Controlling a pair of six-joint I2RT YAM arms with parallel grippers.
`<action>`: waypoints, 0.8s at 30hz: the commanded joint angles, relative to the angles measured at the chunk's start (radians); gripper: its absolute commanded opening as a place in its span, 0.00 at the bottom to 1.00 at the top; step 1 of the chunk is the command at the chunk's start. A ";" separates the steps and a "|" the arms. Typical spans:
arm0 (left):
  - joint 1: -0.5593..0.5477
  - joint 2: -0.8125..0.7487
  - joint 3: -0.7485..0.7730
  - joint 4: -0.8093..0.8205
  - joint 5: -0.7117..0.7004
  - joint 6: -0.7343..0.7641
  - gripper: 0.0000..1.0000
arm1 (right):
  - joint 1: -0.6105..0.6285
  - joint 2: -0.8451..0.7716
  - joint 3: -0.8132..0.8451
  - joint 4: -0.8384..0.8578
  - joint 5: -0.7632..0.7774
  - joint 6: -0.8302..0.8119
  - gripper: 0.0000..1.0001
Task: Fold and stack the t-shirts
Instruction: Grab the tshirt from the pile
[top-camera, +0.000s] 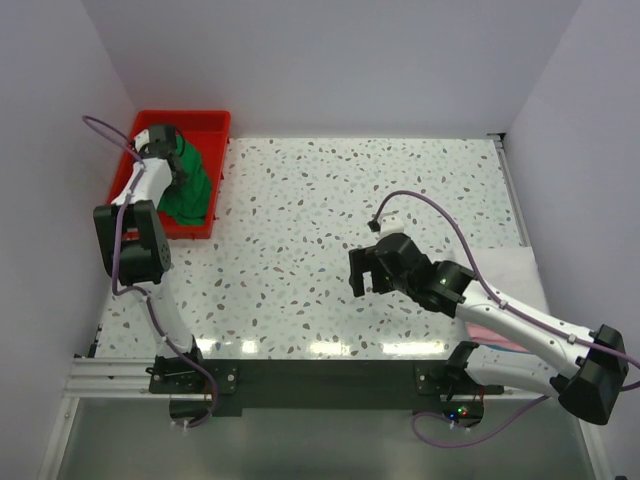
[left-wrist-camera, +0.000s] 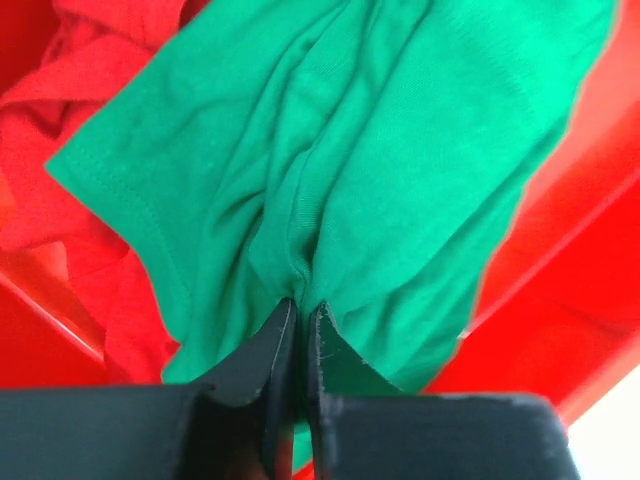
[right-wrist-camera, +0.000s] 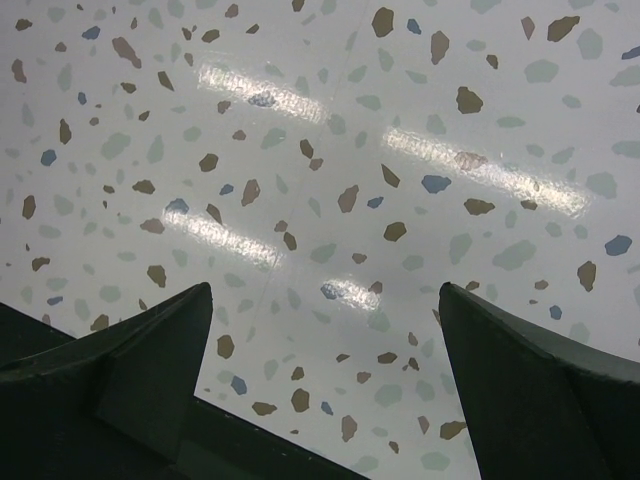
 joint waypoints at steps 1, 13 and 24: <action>0.016 -0.050 0.121 -0.011 0.023 0.033 0.00 | 0.001 0.001 0.016 0.033 -0.007 0.009 0.99; 0.005 -0.198 0.589 -0.039 0.296 0.093 0.00 | 0.001 0.025 0.104 0.033 0.027 -0.029 0.99; -0.218 -0.468 0.746 0.254 0.509 0.156 0.00 | 0.001 0.033 0.199 0.033 0.080 -0.061 0.99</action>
